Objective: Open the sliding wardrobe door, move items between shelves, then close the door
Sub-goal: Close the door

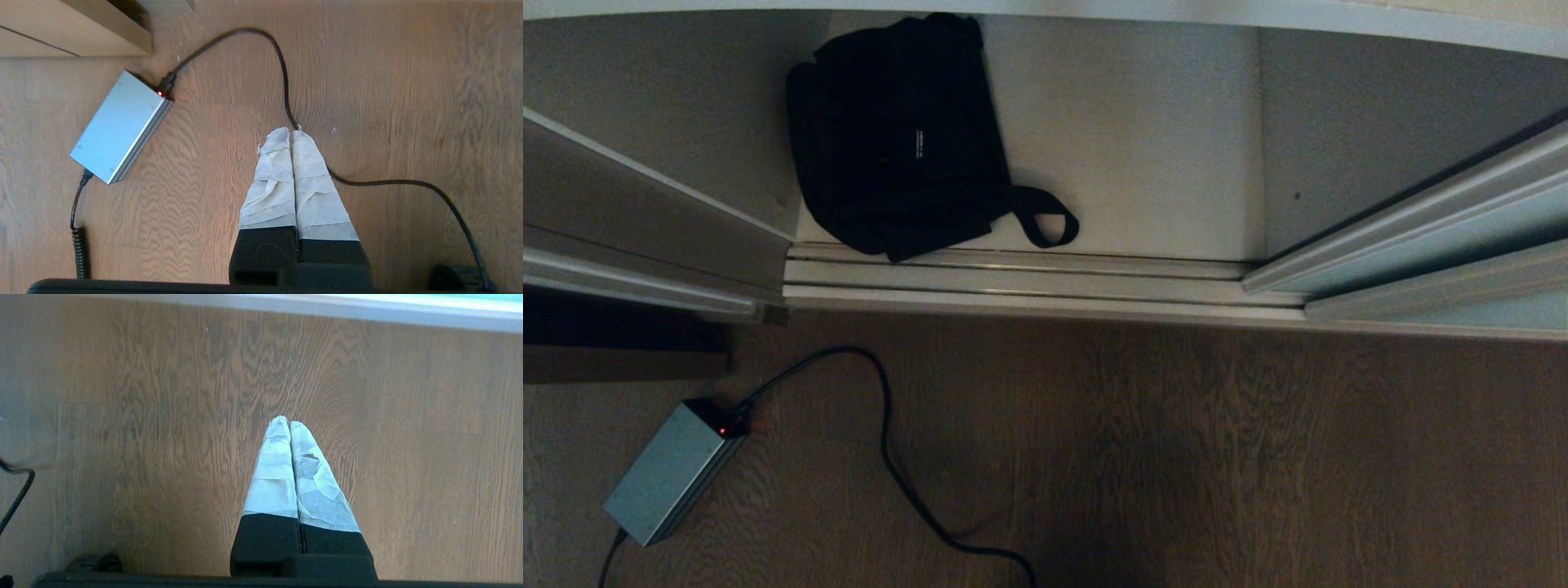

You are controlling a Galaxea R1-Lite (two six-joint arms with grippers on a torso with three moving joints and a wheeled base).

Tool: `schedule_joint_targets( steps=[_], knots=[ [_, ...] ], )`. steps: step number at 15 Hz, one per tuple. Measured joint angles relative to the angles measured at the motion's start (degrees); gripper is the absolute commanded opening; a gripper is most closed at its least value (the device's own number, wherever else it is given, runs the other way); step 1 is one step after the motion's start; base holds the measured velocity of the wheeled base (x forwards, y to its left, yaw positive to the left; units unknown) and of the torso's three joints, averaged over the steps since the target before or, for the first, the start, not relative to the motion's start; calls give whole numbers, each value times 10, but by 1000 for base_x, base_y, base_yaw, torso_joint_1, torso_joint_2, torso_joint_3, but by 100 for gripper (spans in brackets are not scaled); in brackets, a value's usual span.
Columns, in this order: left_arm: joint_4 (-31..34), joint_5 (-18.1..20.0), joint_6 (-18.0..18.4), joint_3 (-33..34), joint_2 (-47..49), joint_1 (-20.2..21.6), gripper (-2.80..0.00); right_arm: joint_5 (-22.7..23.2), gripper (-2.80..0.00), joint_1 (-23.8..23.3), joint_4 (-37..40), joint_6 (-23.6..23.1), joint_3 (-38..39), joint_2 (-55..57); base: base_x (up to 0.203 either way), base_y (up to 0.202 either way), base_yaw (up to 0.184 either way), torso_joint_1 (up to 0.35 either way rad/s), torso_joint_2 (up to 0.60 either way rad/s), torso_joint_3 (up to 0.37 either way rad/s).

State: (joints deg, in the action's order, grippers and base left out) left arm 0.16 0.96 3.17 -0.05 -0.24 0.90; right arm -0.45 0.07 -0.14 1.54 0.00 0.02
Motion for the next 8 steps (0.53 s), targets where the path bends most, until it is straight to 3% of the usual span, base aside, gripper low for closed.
schedule_joint_targets(
  steps=[8],
  knots=[
    [-2, 1, -3, 0, 0, 0, -280, 0, -280, 0, 0, 0, 0, 0, 0, 0, 0, 2, 0, 199]
  ],
)
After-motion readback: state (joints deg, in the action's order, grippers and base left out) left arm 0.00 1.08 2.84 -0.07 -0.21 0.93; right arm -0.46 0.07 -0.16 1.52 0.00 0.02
